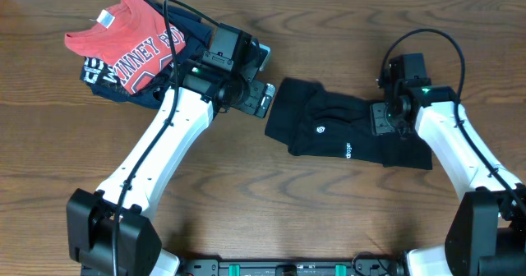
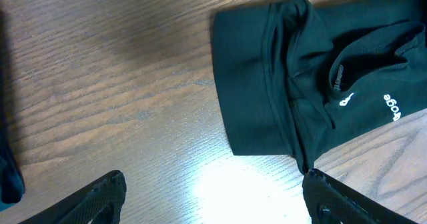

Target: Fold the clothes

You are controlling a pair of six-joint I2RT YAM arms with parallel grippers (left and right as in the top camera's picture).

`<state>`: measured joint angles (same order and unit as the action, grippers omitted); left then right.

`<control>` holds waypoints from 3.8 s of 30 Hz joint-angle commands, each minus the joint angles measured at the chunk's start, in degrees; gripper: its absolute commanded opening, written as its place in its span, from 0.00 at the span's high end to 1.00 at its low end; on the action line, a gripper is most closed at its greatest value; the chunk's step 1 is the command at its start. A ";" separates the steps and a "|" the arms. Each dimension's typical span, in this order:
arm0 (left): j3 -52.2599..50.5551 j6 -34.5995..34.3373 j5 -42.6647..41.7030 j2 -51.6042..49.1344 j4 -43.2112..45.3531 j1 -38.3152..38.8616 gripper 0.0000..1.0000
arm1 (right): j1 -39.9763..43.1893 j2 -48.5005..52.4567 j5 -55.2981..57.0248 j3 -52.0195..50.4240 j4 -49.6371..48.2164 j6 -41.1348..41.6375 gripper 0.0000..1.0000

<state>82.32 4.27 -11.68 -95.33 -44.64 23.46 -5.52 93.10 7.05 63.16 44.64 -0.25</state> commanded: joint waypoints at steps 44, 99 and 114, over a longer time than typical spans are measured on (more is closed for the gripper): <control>1.29 -0.48 -0.28 0.39 -3.15 -0.04 0.14 | 19.91 4.42 -32.13 -1.14 6.69 5.53 0.87; -1.22 -5.40 -35.17 -31.41 11.61 0.24 0.02 | 17.22 7.63 -18.86 -5.20 -4.96 15.02 0.99; -1.22 -5.79 -42.93 -33.92 19.21 6.27 0.11 | 17.07 7.63 -18.86 -5.20 -4.87 14.99 0.99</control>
<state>82.72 -1.52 -57.19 -126.34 -25.54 28.47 11.31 100.25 -12.25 58.33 39.77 14.06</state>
